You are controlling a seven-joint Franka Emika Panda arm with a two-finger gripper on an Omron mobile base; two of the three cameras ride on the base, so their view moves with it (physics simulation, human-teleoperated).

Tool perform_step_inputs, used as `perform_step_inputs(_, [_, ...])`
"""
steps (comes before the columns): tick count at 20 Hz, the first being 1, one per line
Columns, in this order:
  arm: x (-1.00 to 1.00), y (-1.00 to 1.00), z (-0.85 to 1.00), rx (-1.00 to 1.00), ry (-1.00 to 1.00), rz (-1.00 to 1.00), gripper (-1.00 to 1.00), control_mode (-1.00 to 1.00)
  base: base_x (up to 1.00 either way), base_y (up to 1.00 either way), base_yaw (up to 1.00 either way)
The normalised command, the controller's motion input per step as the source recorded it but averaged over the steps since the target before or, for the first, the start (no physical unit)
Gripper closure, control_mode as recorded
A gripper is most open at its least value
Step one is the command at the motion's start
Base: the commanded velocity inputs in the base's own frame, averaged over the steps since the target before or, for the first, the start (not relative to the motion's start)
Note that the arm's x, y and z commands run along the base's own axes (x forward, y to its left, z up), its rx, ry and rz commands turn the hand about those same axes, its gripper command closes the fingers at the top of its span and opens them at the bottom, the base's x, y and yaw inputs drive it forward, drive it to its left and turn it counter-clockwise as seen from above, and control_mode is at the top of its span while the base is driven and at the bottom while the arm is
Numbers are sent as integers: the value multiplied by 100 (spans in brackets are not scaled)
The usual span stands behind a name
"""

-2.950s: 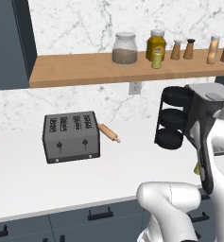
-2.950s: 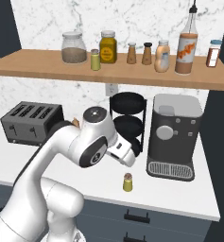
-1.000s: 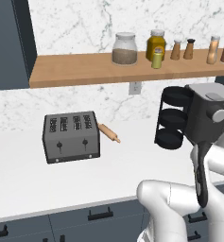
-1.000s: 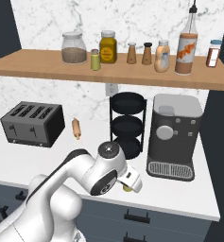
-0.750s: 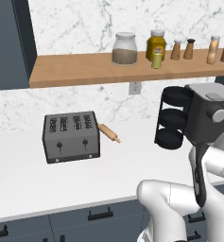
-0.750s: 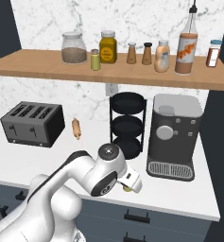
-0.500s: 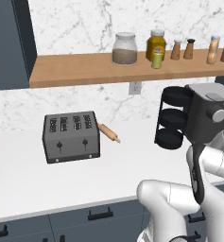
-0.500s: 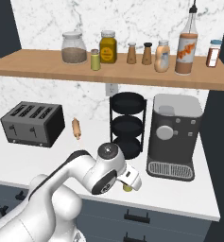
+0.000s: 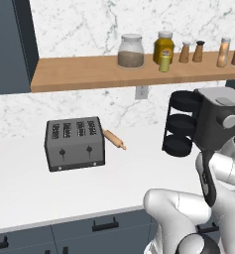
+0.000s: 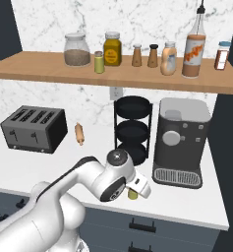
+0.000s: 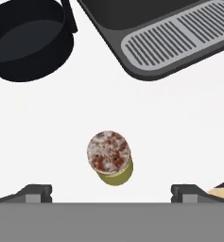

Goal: Put the shaker and condiment bottle from the counter next to their counterparts in the cabinet.

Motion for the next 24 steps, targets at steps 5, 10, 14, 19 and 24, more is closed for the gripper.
perform_step_inputs(5, [0,-17,-17,0,0,0,-100,-100,0,0,0])
perform_step_inputs(10, [0,-2,-4,0,0,0,-100,-100,0,0,0])
perform_step_inputs(14, [0,0,0,0,0,0,-100,-100,0,0,0])
perform_step_inputs(19, [0,0,0,0,0,0,-100,-100,0,0,0])
perform_step_inputs(24, [5,2,0,0,0,0,-100,-100,0,0,0])
